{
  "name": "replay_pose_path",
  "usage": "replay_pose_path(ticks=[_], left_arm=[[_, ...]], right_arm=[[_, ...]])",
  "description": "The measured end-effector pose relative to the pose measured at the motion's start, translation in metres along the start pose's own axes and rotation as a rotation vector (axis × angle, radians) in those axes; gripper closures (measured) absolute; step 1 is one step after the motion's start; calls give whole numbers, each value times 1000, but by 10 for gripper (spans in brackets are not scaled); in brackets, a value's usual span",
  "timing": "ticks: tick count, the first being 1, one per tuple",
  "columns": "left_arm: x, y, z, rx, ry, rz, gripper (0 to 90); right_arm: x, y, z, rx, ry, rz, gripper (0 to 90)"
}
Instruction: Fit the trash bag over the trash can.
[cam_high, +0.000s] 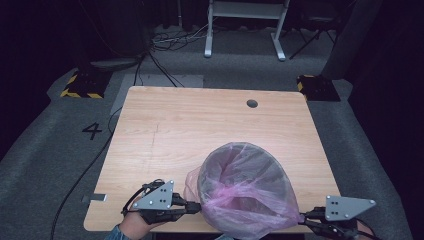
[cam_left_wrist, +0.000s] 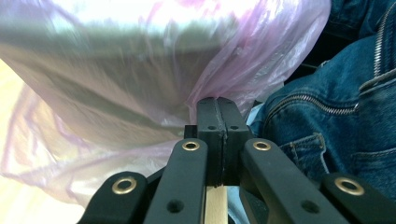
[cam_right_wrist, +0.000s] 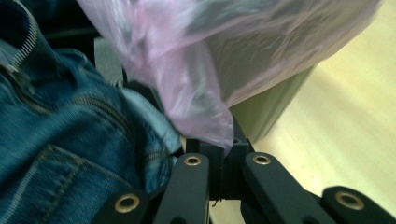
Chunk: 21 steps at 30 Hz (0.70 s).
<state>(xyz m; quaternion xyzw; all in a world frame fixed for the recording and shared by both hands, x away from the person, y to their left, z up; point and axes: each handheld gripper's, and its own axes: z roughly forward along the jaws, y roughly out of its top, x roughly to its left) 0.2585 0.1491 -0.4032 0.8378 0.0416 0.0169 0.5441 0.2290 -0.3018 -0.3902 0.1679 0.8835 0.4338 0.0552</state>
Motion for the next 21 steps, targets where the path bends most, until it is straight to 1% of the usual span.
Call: replay_pose_path(ticks=[1, 5, 6, 7, 9, 10, 12, 13, 14, 16, 19, 21], left_arm=[[0, -1, 1, 5, 1, -3, 893], [2, -3, 5, 17, -9, -9, 893], [2, -3, 6, 22, -9, -3, 894], [2, -3, 7, 25, -11, -7, 894], [2, -4, 9, 34, -25, -10, 894], [1, -4, 10, 41, -39, -1, 895], [-2, -6, 13, 85, -52, 26, 896], [-2, -8, 15, 115, -50, 29, 896], [0, -13, 17, 136, -47, 19, 896], [5, -18, 18, 126, -59, -9, 896], [3, -17, 19, 120, -55, 1, 896], [2, -14, 20, 123, -44, 14, 896]], right_arm=[[-2, -3, 3, 16, 2, 9, 900], [-12, -13, 9, 26, 16, 60, 900], [-14, -14, 9, 28, 18, 62, 900], [-14, -15, 9, 31, 19, 64, 900], [-16, -17, 10, 34, 24, 75, 900], [-16, -17, 11, 34, 27, 80, 900], [-14, -15, 13, 36, 37, 65, 900], [-12, -14, 14, 36, 42, 55, 900], [-10, -12, 15, 33, 51, 47, 900], [-7, -9, 17, 38, 68, 38, 900], [-9, -11, 23, 80, 88, 40, 900], [-16, -19, 28, 123, 68, 59, 900]])
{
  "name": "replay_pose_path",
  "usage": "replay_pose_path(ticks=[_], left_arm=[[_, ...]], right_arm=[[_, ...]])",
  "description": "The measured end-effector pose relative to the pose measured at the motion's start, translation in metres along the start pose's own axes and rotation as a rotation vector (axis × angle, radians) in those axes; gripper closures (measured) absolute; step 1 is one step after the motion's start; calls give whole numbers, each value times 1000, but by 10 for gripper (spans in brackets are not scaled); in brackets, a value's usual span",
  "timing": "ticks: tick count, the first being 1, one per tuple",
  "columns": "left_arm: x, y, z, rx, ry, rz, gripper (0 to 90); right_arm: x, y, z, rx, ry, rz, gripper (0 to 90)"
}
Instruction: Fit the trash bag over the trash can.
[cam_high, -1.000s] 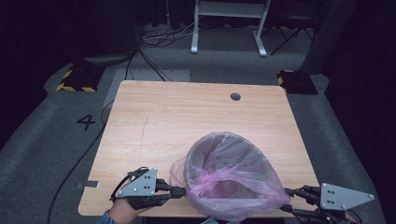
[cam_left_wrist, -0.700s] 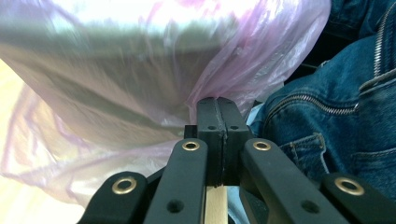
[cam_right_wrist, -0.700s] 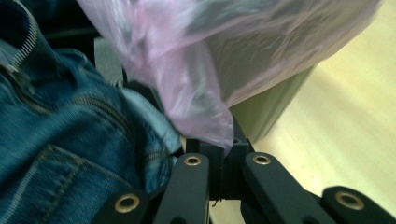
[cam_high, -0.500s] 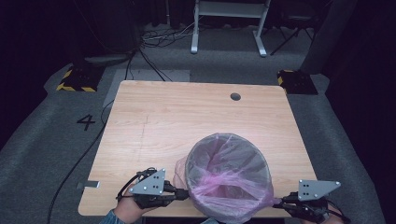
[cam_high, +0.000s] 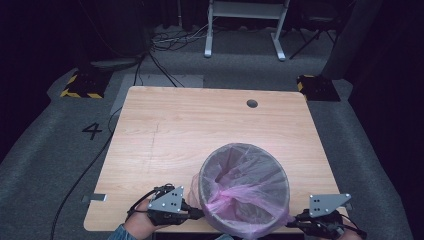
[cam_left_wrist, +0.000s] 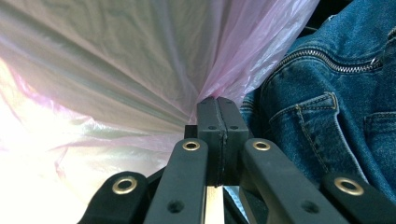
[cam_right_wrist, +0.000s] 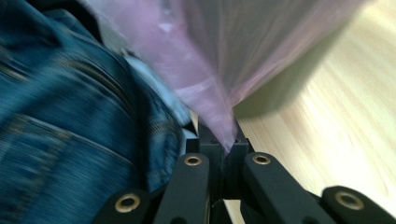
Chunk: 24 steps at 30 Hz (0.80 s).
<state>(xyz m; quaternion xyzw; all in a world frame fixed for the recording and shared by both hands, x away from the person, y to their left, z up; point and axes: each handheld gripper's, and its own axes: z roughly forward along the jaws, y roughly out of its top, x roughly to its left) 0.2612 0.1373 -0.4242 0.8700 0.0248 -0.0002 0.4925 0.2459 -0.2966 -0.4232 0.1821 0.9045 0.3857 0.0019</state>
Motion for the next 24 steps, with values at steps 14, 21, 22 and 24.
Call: replay_pose_path(ticks=[14, 21, 22, 24], left_arm=[[18, -28, -4, 0, 72, -148, 876], [7, -22, -32, -170, 126, -170, 389], [5, -20, -33, -182, 137, -167, 377], [1, -13, -31, -191, 141, -151, 364]], right_arm=[[-36, -33, 25, 14, -18, 150, 899], [-18, -32, -2, -136, -26, 61, 349], [-14, -29, -7, -147, -33, 53, 328], [-5, -23, -15, -170, -37, 20, 305]])
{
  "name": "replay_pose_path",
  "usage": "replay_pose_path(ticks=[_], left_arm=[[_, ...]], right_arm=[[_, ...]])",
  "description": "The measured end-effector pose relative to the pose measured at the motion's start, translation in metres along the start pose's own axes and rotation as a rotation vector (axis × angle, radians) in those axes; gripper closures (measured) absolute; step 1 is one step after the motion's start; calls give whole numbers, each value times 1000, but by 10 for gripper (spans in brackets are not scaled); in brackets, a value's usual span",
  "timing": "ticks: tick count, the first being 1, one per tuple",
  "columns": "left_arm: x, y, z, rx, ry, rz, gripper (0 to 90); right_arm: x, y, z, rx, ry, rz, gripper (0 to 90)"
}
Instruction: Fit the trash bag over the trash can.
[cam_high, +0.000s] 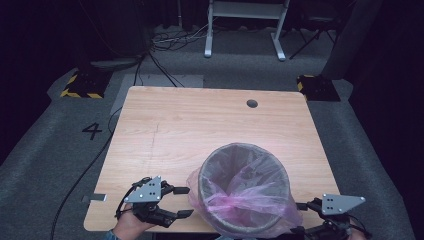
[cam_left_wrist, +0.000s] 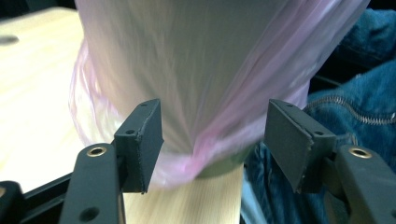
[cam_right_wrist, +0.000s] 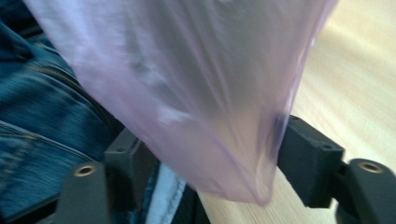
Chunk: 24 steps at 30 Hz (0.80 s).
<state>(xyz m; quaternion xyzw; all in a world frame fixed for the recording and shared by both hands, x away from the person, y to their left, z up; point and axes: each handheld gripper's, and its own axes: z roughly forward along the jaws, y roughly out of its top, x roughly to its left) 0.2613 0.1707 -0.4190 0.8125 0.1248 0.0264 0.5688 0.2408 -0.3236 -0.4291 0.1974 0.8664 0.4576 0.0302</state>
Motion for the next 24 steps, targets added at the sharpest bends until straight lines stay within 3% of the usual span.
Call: replay_pose_path(ticks=[4, 9, 12, 14, 15, 18, 22, 24], left_arm=[[-7, 9, 15, 42, 8, 39, 345], [-5, 15, 24, 36, 15, 11, 331], [-8, 18, 25, 53, 20, 31, 355], [-9, 19, 25, 70, 31, 38, 446], [-8, 19, 24, 74, 22, 39, 590], [-7, 19, 23, 77, 31, 25, 813], [-9, 21, 20, 61, 58, 32, 892], [-10, 22, 18, 51, 64, 38, 896]], right_arm=[[10, 6, -10, 14, 21, -41, 272], [13, 8, -25, -21, -16, -22, 255], [19, 15, -28, -24, -1, -53, 257], [20, 16, -30, -5, -2, -67, 263], [18, 14, -33, 1, -8, -63, 266], [13, 8, -37, -7, -27, -28, 266], [12, 3, -42, 7, -45, -34, 271], [9, 1, -48, -9, -66, -7, 266]])
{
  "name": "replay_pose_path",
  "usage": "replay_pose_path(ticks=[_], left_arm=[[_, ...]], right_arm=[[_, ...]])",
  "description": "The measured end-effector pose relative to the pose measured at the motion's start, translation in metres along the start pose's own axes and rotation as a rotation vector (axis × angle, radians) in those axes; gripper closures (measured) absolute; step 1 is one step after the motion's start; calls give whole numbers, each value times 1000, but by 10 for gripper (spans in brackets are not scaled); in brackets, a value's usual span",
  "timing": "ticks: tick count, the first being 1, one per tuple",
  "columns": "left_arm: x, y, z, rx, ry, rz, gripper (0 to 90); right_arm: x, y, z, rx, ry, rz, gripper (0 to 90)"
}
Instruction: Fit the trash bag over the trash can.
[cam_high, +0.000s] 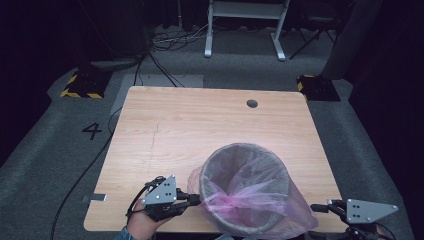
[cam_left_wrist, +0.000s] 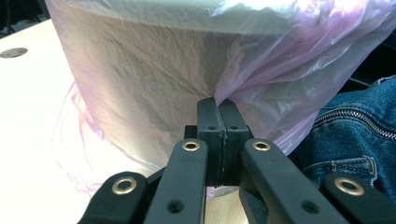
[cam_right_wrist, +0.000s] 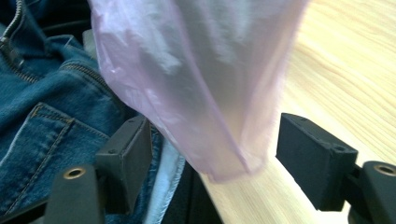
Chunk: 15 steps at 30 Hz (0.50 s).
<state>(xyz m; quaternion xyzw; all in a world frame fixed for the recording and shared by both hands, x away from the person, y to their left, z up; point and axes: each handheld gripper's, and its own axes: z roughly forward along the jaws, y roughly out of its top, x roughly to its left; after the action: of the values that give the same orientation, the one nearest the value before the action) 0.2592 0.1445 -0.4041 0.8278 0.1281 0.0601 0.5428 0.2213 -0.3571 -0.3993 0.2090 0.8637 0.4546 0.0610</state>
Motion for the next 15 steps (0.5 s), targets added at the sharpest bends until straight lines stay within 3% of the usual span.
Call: replay_pose_path(ticks=[3, 7, 9, 10, 12, 15], left_arm=[[-1, 1, -1, -21, -6, -6, 896], [-2, 5, 0, -17, -2, 8, 896], [-1, 5, 1, -19, -2, 6, 896], [0, 5, 1, -19, -1, 3, 896], [1, 5, 2, -20, 6, 3, 896], [6, 6, 5, -10, 20, 7, 896]], right_arm=[[5, 5, -3, -44, -9, -4, 259], [19, 21, 1, -92, -10, -57, 261], [22, 31, 4, -133, -12, -65, 311], [23, 35, 9, -142, -6, -64, 373], [21, 43, 20, -109, 5, -66, 615], [11, 49, 38, -50, 1, -38, 835]])
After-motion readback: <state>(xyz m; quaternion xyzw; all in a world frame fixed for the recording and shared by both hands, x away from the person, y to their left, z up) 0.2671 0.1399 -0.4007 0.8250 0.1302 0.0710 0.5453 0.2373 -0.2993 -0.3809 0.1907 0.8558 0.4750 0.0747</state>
